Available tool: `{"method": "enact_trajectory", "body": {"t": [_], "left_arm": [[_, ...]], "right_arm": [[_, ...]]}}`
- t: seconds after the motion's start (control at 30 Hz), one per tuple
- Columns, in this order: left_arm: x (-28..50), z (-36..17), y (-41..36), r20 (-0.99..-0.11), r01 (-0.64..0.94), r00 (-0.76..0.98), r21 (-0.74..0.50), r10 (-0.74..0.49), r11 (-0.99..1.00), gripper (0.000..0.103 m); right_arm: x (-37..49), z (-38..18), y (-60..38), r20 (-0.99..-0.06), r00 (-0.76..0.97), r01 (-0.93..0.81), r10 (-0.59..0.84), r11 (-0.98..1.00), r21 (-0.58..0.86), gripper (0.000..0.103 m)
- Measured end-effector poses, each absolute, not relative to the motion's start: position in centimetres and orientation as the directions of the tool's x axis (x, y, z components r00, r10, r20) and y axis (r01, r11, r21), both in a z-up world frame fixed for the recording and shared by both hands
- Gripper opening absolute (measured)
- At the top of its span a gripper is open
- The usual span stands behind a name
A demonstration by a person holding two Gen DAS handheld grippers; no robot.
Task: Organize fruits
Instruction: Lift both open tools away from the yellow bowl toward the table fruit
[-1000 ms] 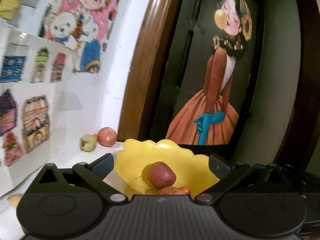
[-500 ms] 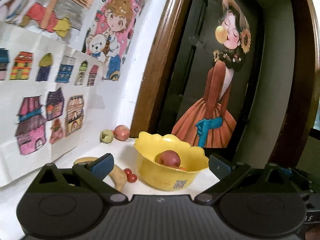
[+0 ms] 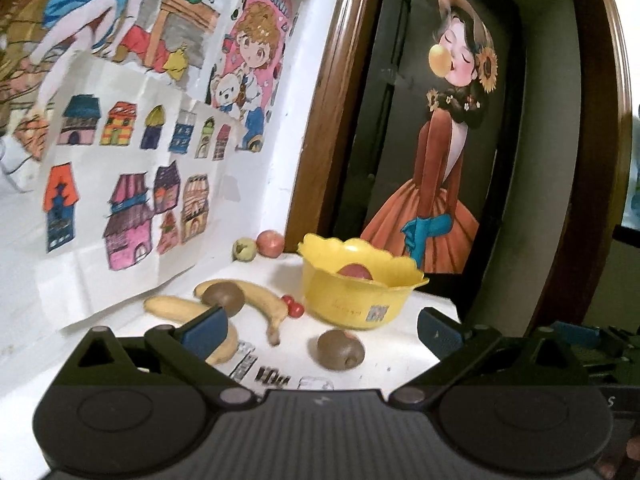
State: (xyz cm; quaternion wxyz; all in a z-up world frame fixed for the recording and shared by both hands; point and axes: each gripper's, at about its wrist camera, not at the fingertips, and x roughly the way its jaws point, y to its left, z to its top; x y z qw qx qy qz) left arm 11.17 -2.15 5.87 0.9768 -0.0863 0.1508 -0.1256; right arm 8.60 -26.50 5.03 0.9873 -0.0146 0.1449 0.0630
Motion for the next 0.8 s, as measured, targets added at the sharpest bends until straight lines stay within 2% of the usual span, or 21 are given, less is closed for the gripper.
{"method": "enact_trajectory", "body": {"t": [0.8], "left_arm": [[6.9,2.2,0.8,-0.406,0.164,0.888,-0.156,-0.215,0.974,0.103]], "right_arm": [[4.2,1.4,-24.4,-0.421,0.897,-0.144,0.135,0.990,0.012,0.102]]}}
